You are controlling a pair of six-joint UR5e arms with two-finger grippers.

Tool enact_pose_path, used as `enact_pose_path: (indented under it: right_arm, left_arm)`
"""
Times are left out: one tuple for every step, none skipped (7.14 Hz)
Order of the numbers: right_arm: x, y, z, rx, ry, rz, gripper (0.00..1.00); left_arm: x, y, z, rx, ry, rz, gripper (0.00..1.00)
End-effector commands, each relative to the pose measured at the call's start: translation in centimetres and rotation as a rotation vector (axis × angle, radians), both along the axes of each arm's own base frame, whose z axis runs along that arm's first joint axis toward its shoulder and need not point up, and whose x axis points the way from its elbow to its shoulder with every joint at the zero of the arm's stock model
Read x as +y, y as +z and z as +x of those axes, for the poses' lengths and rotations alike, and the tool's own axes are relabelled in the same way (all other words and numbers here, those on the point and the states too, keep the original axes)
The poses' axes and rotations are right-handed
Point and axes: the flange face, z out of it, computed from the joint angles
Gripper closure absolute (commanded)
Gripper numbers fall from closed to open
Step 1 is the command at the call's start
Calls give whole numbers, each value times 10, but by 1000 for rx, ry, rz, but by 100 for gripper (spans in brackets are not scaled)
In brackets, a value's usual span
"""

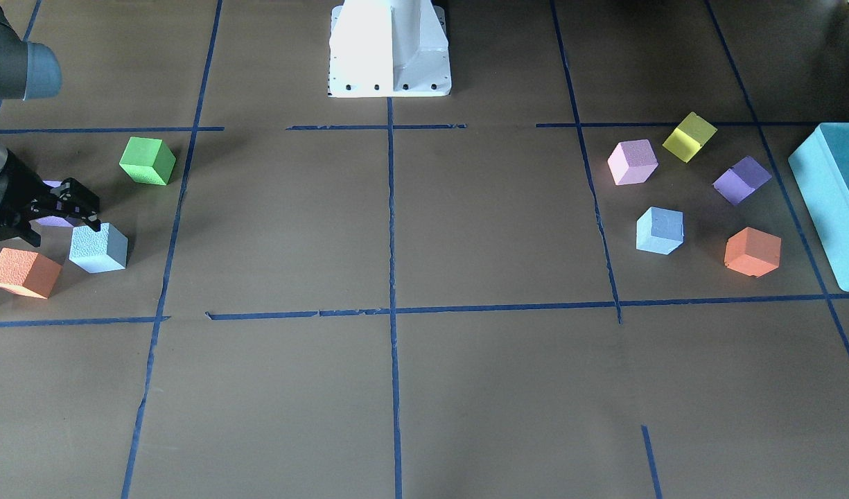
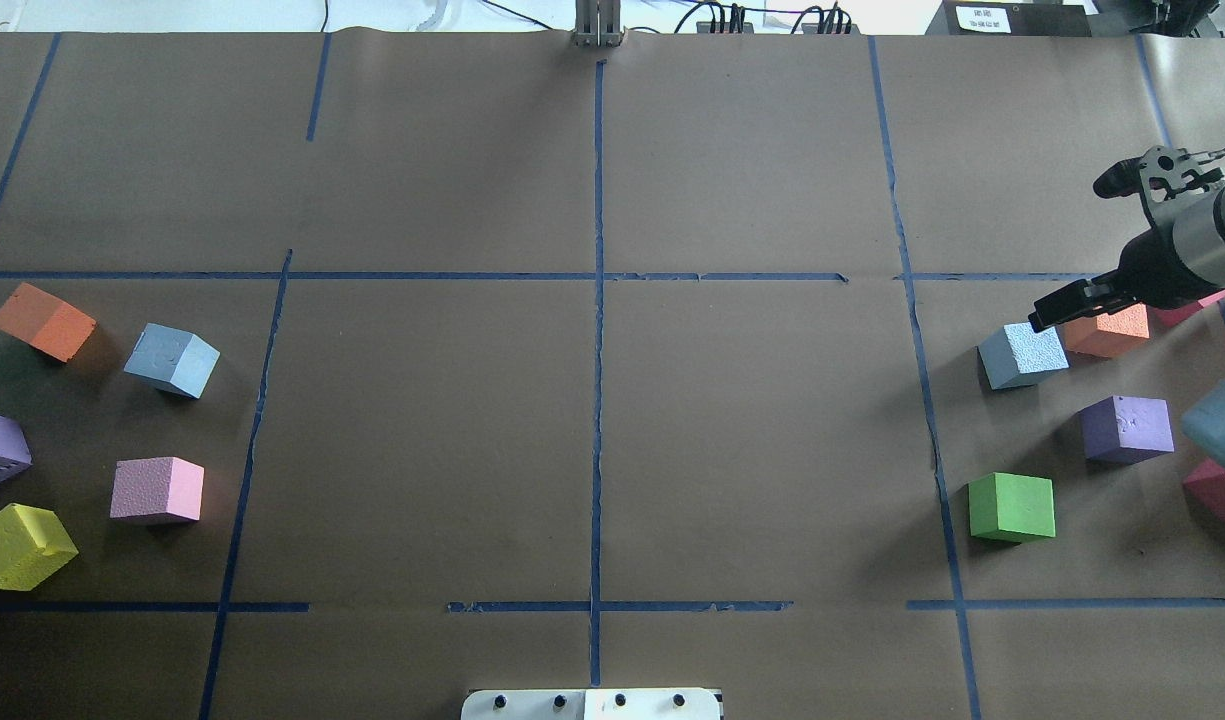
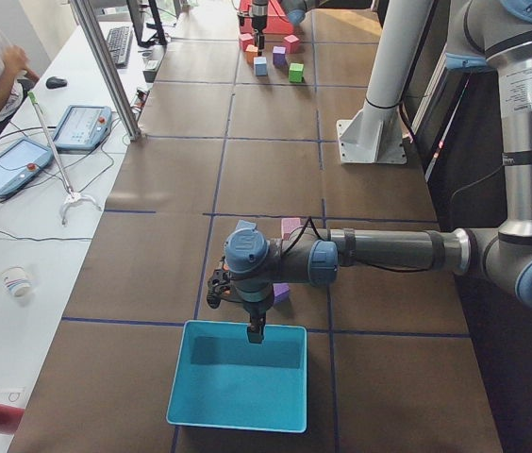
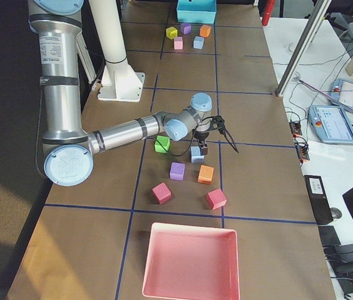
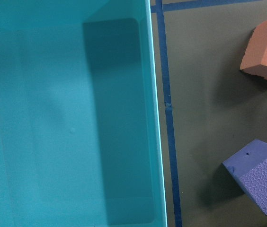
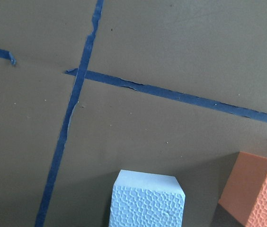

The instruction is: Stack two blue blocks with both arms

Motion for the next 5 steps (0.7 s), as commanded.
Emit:
enact_pose_path:
  right_arm:
    - [6, 19, -22, 44, -22, -13, 0]
    - [8, 28, -29, 56, -35, -24, 0]
    - [11, 33, -37, 64, -49, -32, 0]
    - [9, 38, -48, 71, -63, -40, 0]
    - [5, 42, -57, 76, -73, -46, 2]
  left_arm:
    - [0, 0, 0, 0, 0, 0, 0]
    - [0, 0, 0, 1, 0, 0, 0]
    - [0, 2, 0, -1, -1, -5, 0]
    - [1, 3, 0, -1, 0, -7, 0]
    - [1, 4, 0, -1, -1, -10, 0]
